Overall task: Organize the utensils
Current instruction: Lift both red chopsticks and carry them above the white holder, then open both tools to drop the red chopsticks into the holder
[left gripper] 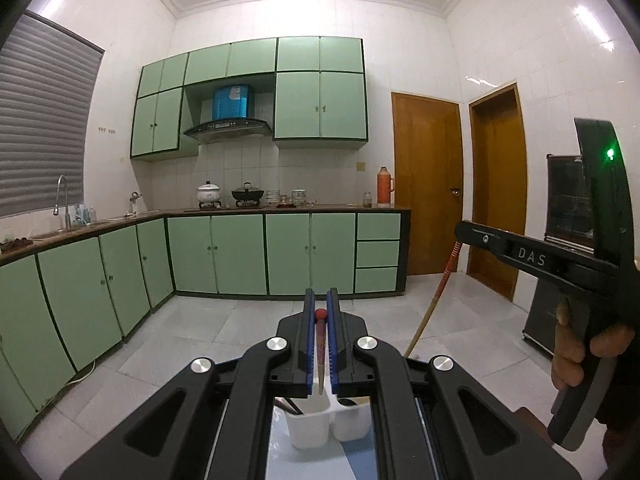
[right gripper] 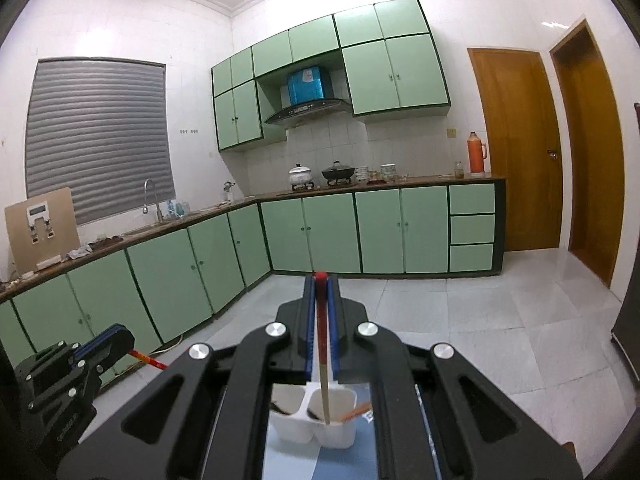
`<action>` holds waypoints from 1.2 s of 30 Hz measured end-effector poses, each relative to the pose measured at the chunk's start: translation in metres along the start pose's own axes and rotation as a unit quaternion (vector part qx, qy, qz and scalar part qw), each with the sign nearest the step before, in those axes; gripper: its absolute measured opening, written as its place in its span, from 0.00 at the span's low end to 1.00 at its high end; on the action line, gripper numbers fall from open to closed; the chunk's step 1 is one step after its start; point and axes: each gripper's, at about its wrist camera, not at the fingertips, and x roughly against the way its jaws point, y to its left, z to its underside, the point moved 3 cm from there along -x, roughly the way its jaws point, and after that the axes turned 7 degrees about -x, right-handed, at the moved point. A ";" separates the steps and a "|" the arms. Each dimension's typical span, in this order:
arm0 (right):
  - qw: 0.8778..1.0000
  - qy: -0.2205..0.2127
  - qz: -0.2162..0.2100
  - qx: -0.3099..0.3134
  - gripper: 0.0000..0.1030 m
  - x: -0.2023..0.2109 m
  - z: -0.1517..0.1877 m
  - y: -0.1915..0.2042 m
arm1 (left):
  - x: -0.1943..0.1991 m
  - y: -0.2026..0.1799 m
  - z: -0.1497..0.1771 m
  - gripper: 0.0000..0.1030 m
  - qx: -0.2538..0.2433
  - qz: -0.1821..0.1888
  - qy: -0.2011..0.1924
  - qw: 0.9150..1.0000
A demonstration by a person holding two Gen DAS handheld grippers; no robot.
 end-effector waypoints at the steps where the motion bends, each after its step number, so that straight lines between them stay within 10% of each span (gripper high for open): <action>1: 1.000 0.001 0.001 0.001 0.05 -0.007 0.000 -0.001 | -0.009 0.000 0.002 0.05 -0.001 0.003 0.005 1.000; 23: 0.996 0.089 0.020 0.004 0.07 -0.122 0.070 -0.022 | -0.119 0.006 0.077 0.05 0.029 0.038 0.131 0.990; 29: 0.994 0.106 0.013 -0.010 0.28 -0.124 0.079 -0.024 | -0.124 0.009 0.092 0.09 0.046 0.036 0.152 0.987; 36: 0.997 0.061 0.010 -0.038 0.50 -0.076 0.061 -0.034 | -0.081 0.023 0.072 0.38 0.071 0.020 0.112 0.991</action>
